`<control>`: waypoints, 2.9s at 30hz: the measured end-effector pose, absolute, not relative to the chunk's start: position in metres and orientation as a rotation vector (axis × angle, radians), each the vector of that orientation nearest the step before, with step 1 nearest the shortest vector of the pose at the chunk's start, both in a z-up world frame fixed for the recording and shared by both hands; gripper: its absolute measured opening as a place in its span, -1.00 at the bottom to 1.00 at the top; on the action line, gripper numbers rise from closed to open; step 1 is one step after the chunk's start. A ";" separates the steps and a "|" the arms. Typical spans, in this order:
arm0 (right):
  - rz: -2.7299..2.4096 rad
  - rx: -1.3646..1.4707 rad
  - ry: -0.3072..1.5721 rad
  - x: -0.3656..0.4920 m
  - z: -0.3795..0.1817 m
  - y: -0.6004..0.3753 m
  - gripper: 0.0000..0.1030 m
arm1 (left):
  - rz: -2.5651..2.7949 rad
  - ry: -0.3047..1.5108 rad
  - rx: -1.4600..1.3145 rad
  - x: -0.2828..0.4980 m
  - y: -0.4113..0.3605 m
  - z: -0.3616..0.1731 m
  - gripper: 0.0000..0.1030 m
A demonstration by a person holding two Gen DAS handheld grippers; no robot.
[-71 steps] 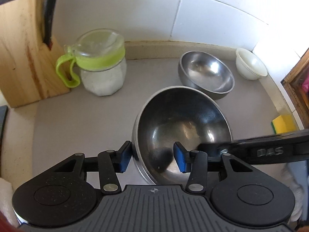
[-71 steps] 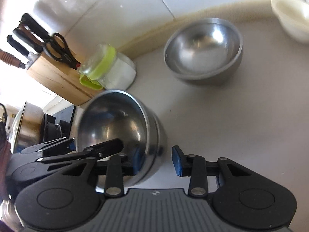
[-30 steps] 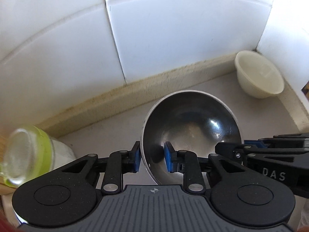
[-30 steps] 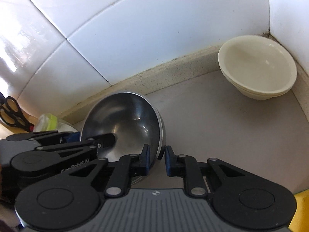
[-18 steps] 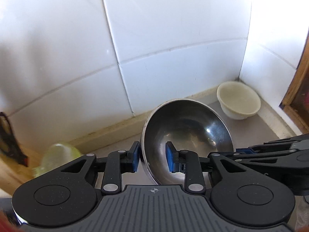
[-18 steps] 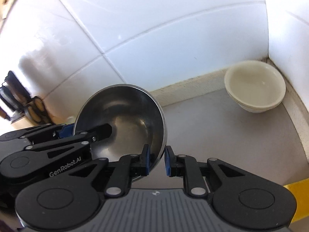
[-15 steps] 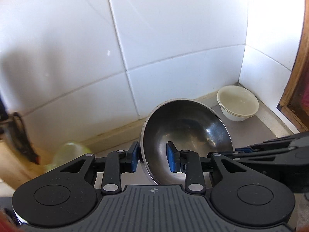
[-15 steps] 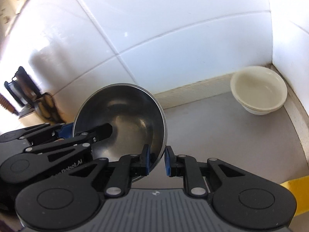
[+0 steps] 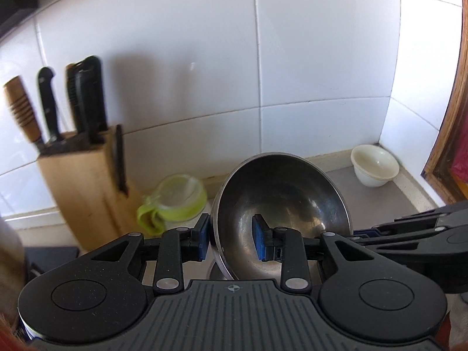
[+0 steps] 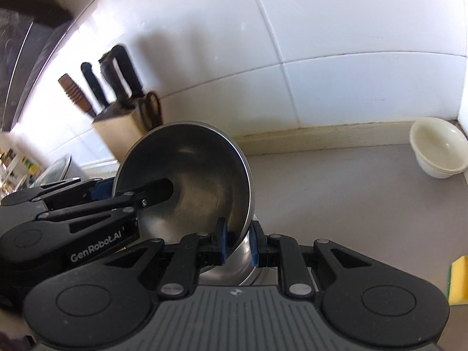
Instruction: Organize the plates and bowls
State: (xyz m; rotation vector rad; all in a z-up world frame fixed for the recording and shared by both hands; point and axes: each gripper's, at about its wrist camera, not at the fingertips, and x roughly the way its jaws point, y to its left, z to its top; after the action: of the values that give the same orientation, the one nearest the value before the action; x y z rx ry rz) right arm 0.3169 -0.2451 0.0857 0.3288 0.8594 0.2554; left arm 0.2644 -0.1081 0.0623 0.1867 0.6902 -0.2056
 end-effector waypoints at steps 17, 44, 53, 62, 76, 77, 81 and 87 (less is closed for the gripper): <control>0.245 0.210 0.978 0.322 0.054 -0.217 -0.59 | -0.189 0.836 0.150 0.264 -0.087 0.013 -0.28; 0.198 0.200 0.926 0.311 0.052 -0.224 -0.46 | -0.202 0.829 0.163 0.256 -0.087 0.014 -0.20; 0.207 0.209 0.925 0.311 0.054 -0.227 -0.46 | -0.201 0.812 0.176 0.249 -0.088 0.019 -0.07; 0.209 0.166 0.908 0.300 0.061 -0.221 -0.46 | -0.132 0.734 0.208 0.222 -0.090 0.028 0.42; 0.236 0.052 0.890 0.290 0.059 -0.204 -0.43 | -0.047 0.777 0.165 0.198 -0.075 0.012 0.63; 0.235 0.034 0.882 0.289 0.060 -0.202 -0.43 | -0.043 0.786 0.156 0.198 -0.074 0.010 0.63; 0.215 -0.022 0.851 0.286 0.060 -0.197 -0.43 | -0.031 0.811 0.133 0.199 -0.069 0.002 0.63; 0.175 -0.077 0.789 0.285 0.062 -0.194 -0.41 | -0.026 0.845 0.134 0.205 -0.071 -0.009 0.63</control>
State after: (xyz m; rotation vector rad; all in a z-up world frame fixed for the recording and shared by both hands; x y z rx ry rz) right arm 0.2854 -0.1935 0.0623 -0.0772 0.7893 0.1746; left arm 0.2051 -0.0714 -0.0087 0.1341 0.8451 -0.0258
